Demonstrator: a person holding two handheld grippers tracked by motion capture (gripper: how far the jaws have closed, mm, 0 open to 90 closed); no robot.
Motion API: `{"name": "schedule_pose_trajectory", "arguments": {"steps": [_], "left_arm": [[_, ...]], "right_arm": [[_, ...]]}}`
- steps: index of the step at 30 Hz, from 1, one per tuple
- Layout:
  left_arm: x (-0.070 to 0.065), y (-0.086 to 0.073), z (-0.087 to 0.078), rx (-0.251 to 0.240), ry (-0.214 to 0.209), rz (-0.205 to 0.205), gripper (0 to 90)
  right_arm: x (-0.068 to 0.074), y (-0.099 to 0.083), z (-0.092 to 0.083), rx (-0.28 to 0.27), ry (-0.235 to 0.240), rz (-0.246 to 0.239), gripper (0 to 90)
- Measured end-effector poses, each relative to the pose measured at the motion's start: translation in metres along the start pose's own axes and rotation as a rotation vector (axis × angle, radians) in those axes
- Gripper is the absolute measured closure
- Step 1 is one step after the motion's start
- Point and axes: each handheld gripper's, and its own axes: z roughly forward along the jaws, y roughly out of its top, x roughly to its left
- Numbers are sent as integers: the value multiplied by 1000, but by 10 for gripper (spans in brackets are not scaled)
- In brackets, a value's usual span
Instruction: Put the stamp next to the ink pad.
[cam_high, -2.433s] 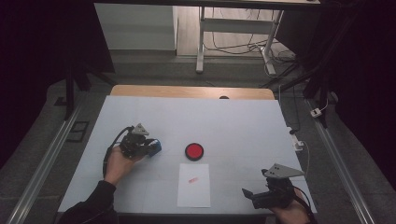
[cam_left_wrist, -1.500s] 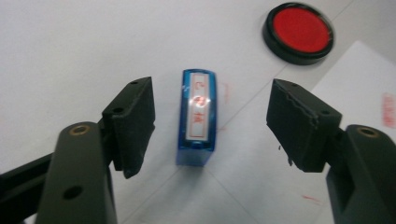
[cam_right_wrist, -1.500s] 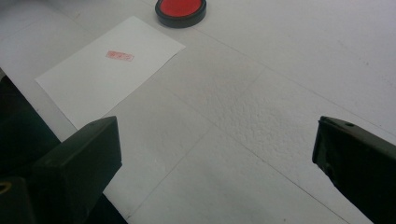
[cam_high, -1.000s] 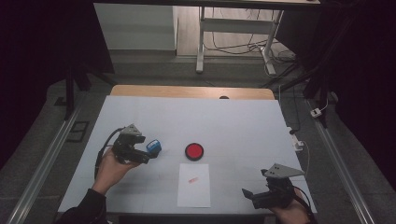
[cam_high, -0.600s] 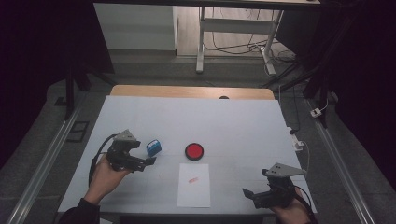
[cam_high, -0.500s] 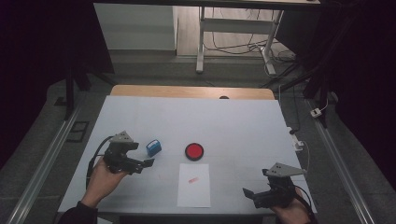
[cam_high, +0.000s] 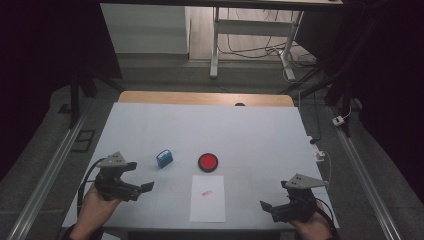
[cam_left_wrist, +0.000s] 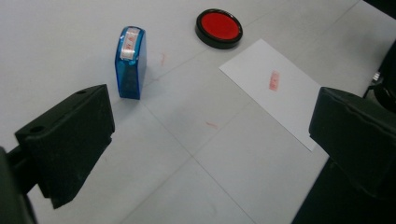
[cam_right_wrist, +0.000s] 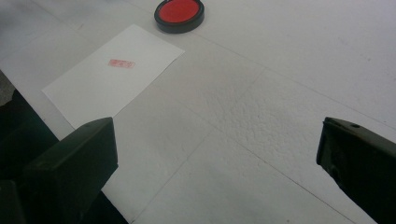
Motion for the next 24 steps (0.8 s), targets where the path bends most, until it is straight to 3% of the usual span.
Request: {"name": "schedule_pose_trajectory", "arguments": {"steps": [11, 18, 24], "left_arm": [[-8, -20, -18, -17, 12, 12, 0], [-9, -36, -28, -2, 59, -4, 0], [-8, -47, -32, 44, 113, -13, 0]], "right_arm": [[0, 0, 0, 1, -5, 1, 0], [0, 0, 0, 3, -7, 2, 0], [0, 0, 0, 6, -7, -2, 0]]}}
